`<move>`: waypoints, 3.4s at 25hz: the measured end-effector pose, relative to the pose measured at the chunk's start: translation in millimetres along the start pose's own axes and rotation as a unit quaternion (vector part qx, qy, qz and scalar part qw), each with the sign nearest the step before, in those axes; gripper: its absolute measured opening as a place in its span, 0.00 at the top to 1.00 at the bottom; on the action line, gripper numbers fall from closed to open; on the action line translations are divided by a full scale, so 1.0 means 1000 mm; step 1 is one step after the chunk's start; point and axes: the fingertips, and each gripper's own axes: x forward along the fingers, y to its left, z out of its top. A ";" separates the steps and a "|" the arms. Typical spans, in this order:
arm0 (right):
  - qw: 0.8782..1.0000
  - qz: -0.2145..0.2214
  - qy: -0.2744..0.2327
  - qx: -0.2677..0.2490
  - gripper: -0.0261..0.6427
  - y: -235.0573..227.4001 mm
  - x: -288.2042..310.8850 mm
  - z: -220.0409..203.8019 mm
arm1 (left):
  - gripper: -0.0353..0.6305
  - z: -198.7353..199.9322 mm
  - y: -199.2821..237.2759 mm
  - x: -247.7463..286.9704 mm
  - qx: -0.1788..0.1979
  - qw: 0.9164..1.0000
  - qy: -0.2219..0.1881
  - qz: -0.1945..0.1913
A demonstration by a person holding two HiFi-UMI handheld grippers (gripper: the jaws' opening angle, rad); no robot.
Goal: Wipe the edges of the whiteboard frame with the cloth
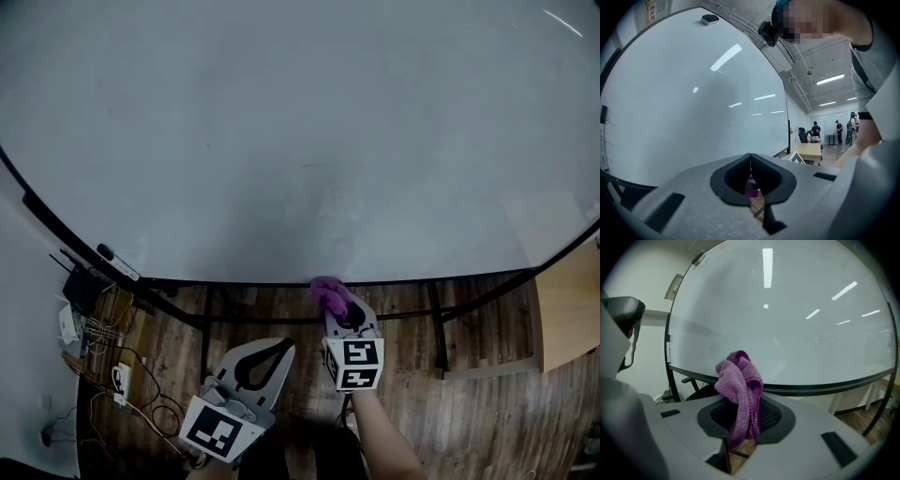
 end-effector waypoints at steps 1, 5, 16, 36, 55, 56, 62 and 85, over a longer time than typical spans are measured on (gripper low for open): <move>1.000 -0.002 0.000 0.001 0.82 -0.004 -0.001 -0.001 | 0.92 0.000 -0.002 0.002 0.000 1.000 0.001 0.000; 1.000 -0.007 -0.002 0.002 0.82 -0.018 -0.007 -0.001 | 0.92 -0.001 -0.012 0.009 0.004 1.000 0.003 -0.002; 1.000 -0.015 -0.003 0.006 0.82 -0.049 -0.016 -0.006 | 0.92 -0.002 -0.030 0.026 0.011 1.000 0.007 -0.001; 1.000 -0.025 0.001 -0.009 0.82 -0.129 -0.039 -0.014 | 0.92 -0.006 -0.078 0.091 0.002 1.000 -0.007 -0.010; 1.000 -0.028 0.008 -0.006 0.82 -0.172 -0.051 -0.020 | 0.92 -0.001 -0.102 0.108 0.007 1.000 -0.010 0.012; 1.000 -0.027 0.008 -0.006 0.82 -0.174 -0.053 -0.020 | 0.92 0.000 -0.104 0.108 0.008 1.000 -0.010 0.015; 1.000 -0.020 0.011 -0.006 0.82 -0.175 -0.054 -0.021 | 0.92 0.003 -0.110 0.105 0.015 0.999 -0.012 0.027; 0.997 -0.064 0.015 0.026 0.82 -0.172 -0.051 -0.021 | 0.92 0.002 -0.081 0.083 0.010 1.000 -0.004 -0.002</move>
